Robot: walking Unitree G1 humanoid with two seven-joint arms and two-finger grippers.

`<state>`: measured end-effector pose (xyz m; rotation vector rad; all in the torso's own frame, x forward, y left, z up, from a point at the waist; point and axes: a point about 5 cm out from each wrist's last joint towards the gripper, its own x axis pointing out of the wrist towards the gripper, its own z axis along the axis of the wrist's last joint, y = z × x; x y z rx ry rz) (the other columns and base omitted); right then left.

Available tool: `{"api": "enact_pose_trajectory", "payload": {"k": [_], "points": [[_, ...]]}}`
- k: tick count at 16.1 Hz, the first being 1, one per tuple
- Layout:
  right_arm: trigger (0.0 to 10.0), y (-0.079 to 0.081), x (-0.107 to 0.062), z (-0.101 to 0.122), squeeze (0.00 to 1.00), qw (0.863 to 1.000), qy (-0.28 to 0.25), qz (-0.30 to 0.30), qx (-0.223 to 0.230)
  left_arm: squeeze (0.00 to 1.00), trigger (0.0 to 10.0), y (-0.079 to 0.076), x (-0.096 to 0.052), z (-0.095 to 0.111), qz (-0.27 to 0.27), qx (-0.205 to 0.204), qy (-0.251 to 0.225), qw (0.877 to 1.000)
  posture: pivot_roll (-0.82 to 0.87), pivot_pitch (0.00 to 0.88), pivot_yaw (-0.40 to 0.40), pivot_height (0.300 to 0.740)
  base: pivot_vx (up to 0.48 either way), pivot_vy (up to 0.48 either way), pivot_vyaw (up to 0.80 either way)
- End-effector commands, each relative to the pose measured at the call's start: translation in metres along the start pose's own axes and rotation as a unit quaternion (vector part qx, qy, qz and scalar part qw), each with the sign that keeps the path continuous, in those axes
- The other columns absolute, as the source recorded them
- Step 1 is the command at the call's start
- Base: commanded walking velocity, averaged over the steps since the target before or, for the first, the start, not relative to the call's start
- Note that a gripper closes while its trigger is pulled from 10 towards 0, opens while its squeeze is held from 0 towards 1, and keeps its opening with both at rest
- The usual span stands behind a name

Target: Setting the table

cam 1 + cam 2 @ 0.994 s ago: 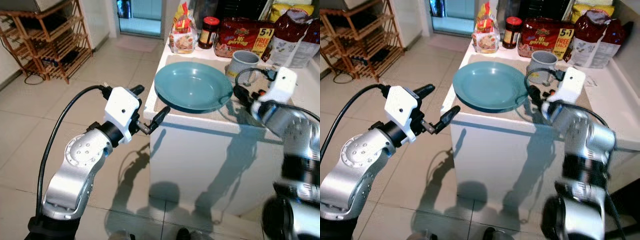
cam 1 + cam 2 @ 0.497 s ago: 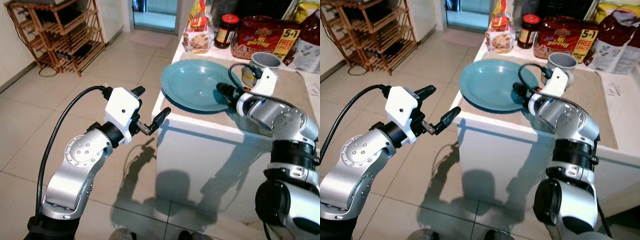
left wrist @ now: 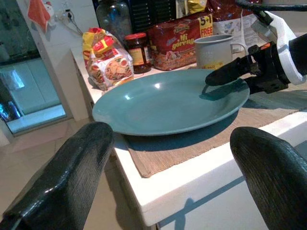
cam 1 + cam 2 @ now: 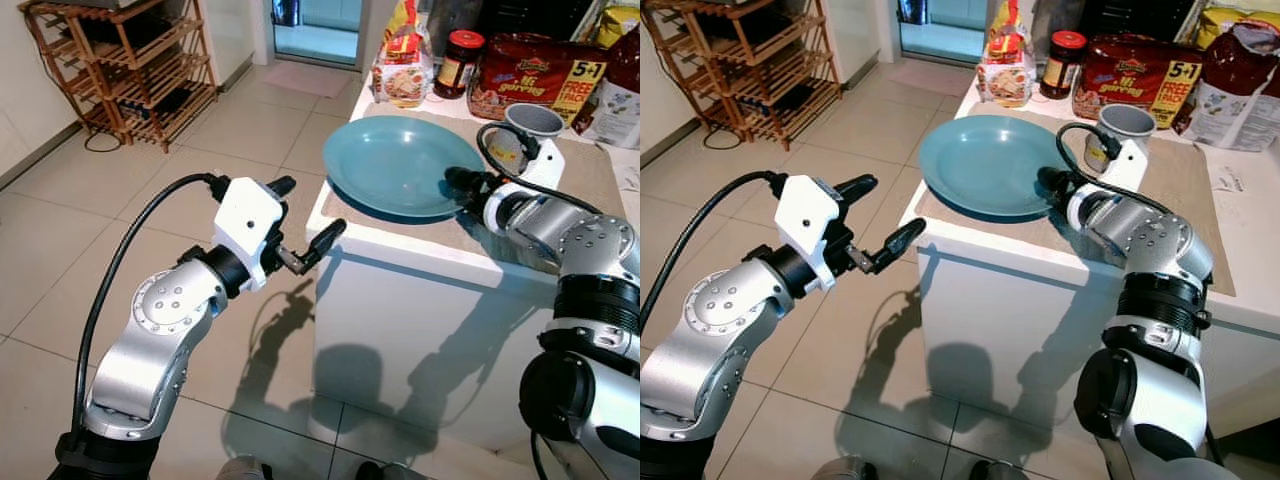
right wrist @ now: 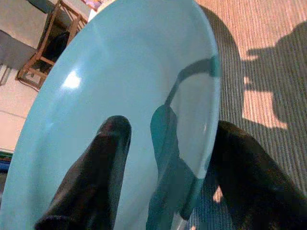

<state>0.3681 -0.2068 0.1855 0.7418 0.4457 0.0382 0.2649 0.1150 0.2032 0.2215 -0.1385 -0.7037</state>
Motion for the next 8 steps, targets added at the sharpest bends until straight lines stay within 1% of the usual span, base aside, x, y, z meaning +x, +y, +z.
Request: {"api": "enact_pose_trajectory", "payload": {"k": [1,8], "points": [[0.0,-0.0054,-0.0006,-0.0012,0.00,1.000,0.010,-0.007,0.011,0.00,10.0,-0.0041,0.0002,0.0034,-0.014,0.004,-0.003,1.000,0.14,0.039,-0.045,0.740,0.000,0.000,0.00],[0.0,-0.0073,-0.0015,-0.0008,0.00,1.000,0.012,-0.008,0.019,0.00,10.0,-0.0059,0.0026,0.0018,-0.023,0.007,0.002,1.000,0.14,0.032,-0.039,0.740,0.000,0.000,0.00]]}}
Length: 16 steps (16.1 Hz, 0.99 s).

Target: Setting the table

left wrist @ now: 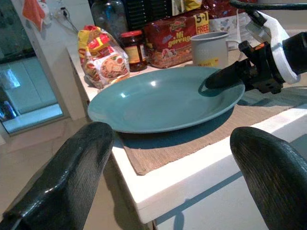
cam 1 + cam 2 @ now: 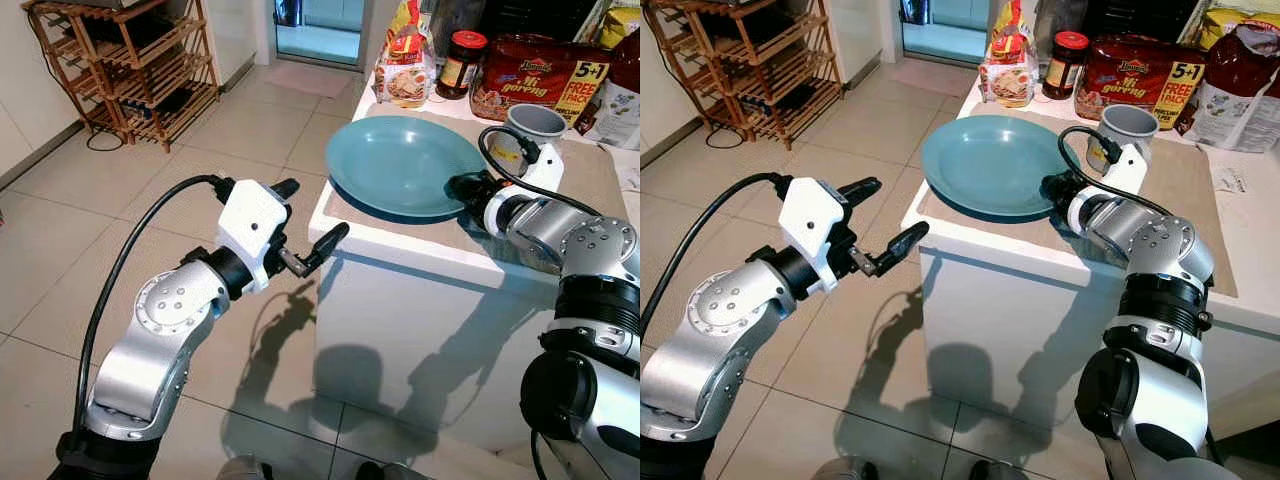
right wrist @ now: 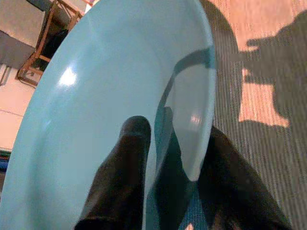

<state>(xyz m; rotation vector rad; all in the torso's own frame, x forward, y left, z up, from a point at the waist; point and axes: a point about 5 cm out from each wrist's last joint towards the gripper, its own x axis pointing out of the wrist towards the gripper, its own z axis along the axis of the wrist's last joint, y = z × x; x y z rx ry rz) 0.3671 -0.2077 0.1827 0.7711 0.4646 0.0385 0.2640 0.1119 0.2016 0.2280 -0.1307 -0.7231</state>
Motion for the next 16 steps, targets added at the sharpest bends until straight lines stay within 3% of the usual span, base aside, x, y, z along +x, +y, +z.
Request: {"api": "enact_pose_trajectory", "payload": {"k": [1,6,10,13,14,15,16], "points": [[0.0,-0.004,-0.002,0.001,0.00,1.000,0.001,-0.004,0.008,0.00,10.0,-0.003,0.001,0.003,-0.013,0.005,-0.002,1.000,0.14,0.032,-0.039,0.740,0.000,0.000,0.00],[0.0,-0.005,-0.005,0.000,0.00,1.000,0.001,0.006,0.024,0.00,10.0,-0.003,0.001,0.003,-0.008,0.005,-0.004,1.000,0.14,0.030,-0.042,0.740,0.000,0.000,0.00],[0.0,-0.001,-0.015,0.006,0.00,0.997,-0.014,0.036,0.061,0.00,10.0,0.000,0.001,0.003,0.013,0.001,-0.011,1.000,0.14,0.030,-0.039,0.740,0.000,0.000,0.00],[0.0,0.021,-0.038,0.023,0.00,0.987,-0.075,0.120,0.079,0.00,10.0,0.013,0.001,0.004,0.080,-0.007,-0.013,0.997,0.13,0.035,-0.041,0.740,0.000,0.000,0.00],[5.5,0.029,-0.054,0.030,0.00,0.976,-0.144,0.145,0.071,0.00,10.0,0.015,0.000,0.005,0.089,-0.011,-0.017,0.996,0.13,0.038,-0.046,0.740,0.000,0.000,0.00],[10.0,0.032,-0.061,0.032,0.00,0.969,-0.178,0.156,0.070,0.00,10.0,0.015,0.000,0.005,0.090,-0.009,-0.016,0.996,0.13,0.039,-0.048,0.740,0.000,0.000,0.00],[10.0,0.034,-0.073,0.029,0.00,0.962,-0.215,0.165,0.042,0.00,10.0,0.014,-0.001,0.005,0.091,-0.010,-0.015,0.996,0.13,0.039,-0.048,0.740,-0.446,0.000,0.00]]}}
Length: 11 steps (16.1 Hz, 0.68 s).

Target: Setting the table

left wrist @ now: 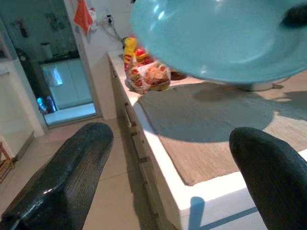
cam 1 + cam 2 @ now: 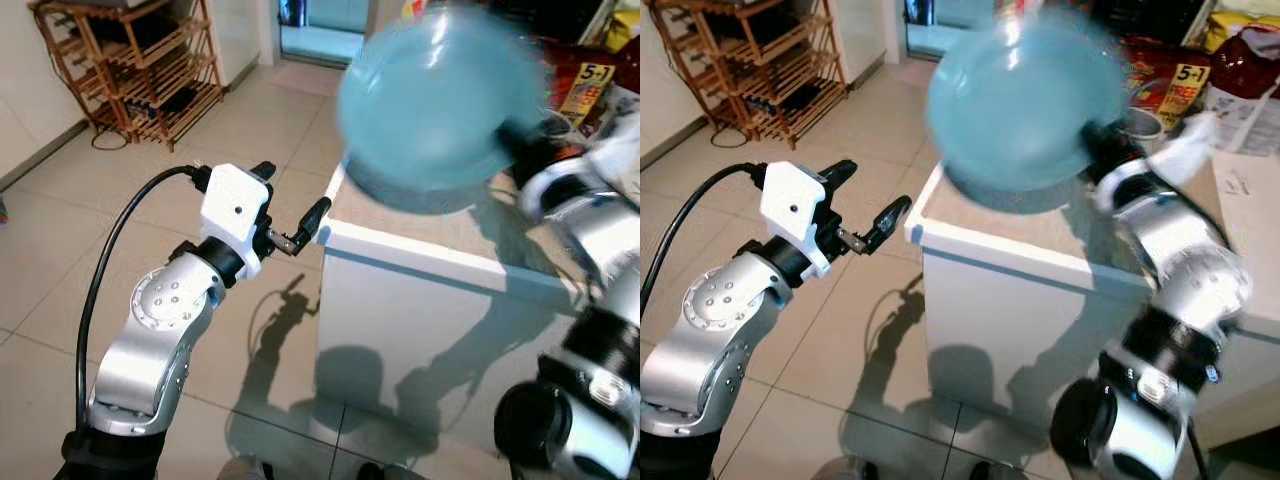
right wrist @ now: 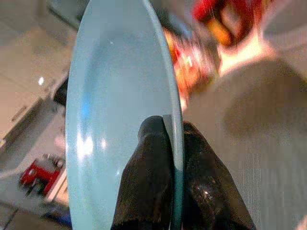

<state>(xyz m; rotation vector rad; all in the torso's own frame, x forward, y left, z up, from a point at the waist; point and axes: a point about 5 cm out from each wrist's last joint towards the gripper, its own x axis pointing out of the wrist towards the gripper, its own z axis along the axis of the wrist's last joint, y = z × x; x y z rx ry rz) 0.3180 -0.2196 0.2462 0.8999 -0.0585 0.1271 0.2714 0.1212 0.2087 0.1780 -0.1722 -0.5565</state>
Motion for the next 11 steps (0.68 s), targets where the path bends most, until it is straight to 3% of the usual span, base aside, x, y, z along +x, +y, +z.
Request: {"api": "enact_pose_trajectory", "payload": {"k": [1,3,6,7,9,11], "points": [[10.0,0.014,-0.015,-0.001,0.00,0.998,-0.032,0.039,-0.035,0.00,10.0,-0.001,0.000,0.000,0.007,-0.001,0.002,1.000,0.13,0.039,-0.048,0.740,-0.465,0.000,0.00],[10.0,0.021,-0.025,0.002,0.00,0.994,-0.063,0.052,-0.066,0.00,10.0,-0.002,0.000,0.001,0.007,-0.001,0.002,1.000,0.12,0.042,-0.041,0.740,-0.437,0.000,0.00],[10.0,0.029,-0.037,-0.002,0.00,0.988,-0.100,0.072,-0.093,0.00,10.0,0.002,0.001,-0.005,0.041,0.005,0.011,0.999,0.11,0.036,-0.036,0.740,0.000,0.000,0.00],[10.0,0.035,-0.043,-0.009,0.00,0.987,-0.103,0.101,-0.078,0.00,10.0,0.006,-0.001,-0.010,0.065,-0.006,0.017,0.998,0.11,0.031,-0.034,0.740,0.000,0.000,0.00],[10.0,0.031,-0.046,-0.026,0.00,0.986,-0.061,0.087,-0.132,0.00,10.0,0.009,-0.004,-0.014,0.080,0.010,0.028,0.996,0.11,0.031,-0.034,0.740,0.000,0.000,0.00],[10.0,0.021,-0.047,-0.034,0.00,0.983,-0.041,0.064,-0.165,0.00,10.0,0.011,-0.005,-0.016,0.087,0.012,0.032,0.996,0.11,0.025,-0.035,0.740,0.000,-0.373,0.00]]}}
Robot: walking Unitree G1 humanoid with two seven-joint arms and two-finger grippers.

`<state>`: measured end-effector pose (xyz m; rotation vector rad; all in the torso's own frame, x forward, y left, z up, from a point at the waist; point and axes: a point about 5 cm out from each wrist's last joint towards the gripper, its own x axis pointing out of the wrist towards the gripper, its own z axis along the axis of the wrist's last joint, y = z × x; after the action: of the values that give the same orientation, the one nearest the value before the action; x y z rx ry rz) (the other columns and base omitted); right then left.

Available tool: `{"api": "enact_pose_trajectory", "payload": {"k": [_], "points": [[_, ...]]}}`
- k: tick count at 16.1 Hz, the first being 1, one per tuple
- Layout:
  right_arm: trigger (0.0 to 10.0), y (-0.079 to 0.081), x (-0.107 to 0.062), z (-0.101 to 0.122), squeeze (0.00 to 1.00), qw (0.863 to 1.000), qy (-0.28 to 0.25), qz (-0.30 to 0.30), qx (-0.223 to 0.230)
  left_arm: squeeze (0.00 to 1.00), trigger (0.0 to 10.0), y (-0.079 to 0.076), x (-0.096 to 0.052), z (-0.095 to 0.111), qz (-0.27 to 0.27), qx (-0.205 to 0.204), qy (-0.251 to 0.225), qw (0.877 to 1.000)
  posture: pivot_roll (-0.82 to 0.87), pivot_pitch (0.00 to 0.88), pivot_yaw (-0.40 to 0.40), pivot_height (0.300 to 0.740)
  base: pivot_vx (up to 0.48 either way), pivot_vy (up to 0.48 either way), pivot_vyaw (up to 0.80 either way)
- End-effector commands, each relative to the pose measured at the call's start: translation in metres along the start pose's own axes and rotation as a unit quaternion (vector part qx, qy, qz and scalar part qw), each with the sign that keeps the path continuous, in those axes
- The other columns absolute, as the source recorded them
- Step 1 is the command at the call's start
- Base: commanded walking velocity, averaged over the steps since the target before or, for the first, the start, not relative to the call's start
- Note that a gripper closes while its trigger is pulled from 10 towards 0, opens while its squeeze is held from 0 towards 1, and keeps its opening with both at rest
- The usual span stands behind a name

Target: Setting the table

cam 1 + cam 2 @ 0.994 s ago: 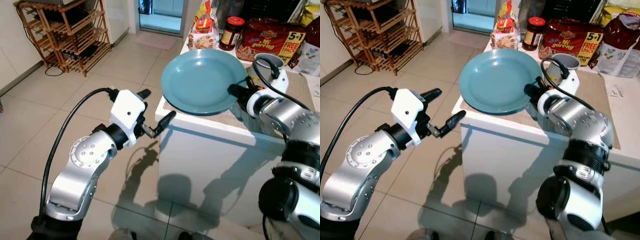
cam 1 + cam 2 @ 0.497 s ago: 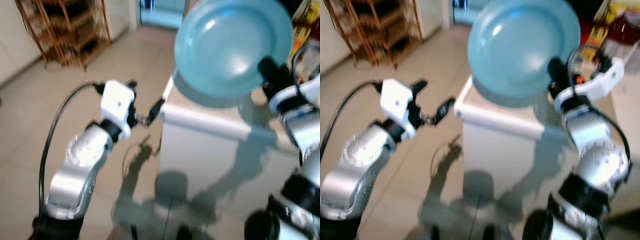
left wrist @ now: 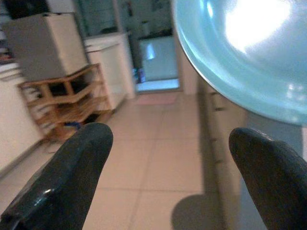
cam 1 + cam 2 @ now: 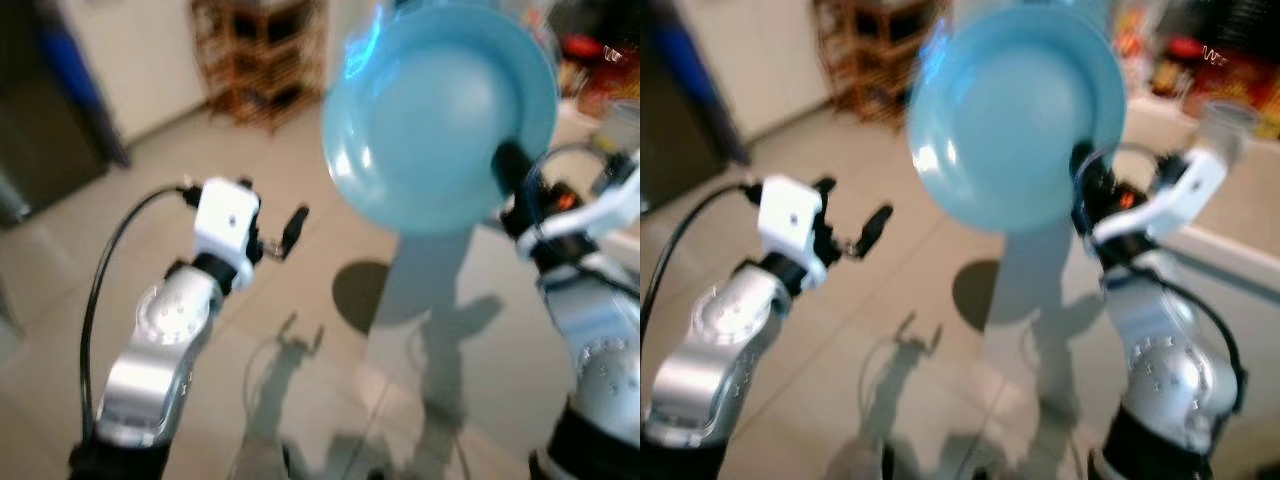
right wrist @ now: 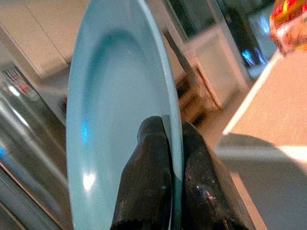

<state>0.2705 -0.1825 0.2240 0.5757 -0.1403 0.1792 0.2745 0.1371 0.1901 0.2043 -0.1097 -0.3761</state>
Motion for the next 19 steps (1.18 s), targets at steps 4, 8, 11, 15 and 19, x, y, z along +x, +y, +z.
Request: {"api": "enact_pose_trajectory", "payload": {"k": [4,8,11,15,19], "points": [[10.0,-0.011,-0.008,-0.009,0.00,0.997,0.010,-0.034,-0.073,0.00,10.0,0.001,0.004,0.003,0.015,0.007,-0.008,1.000,0.11,0.021,-0.033,0.740,0.000,-0.480,0.00],[10.0,-0.017,-0.015,-0.021,0.00,0.996,0.022,-0.026,-0.082,0.00,10.0,-0.004,0.005,-0.001,0.015,0.008,0.002,1.000,0.11,0.027,-0.030,0.740,0.000,-0.480,0.00],[10.0,-0.030,-0.017,-0.018,0.00,0.994,0.019,-0.058,-0.092,0.00,10.0,-0.007,0.009,-0.002,0.009,0.008,0.005,1.000,0.09,0.039,-0.021,0.740,0.000,-0.480,0.00],[10.0,-0.030,-0.017,-0.015,0.00,0.994,0.010,-0.066,-0.084,0.00,10.0,-0.014,0.016,0.001,-0.001,0.004,-0.002,1.000,0.08,0.049,-0.013,0.740,0.000,-0.480,-0.40],[10.0,-0.034,-0.022,-0.018,0.00,0.991,0.002,-0.101,-0.084,0.00,10.0,-0.012,0.020,0.002,-0.003,0.004,0.000,1.000,0.08,0.059,0.023,0.740,0.000,-0.480,-0.11]]}}
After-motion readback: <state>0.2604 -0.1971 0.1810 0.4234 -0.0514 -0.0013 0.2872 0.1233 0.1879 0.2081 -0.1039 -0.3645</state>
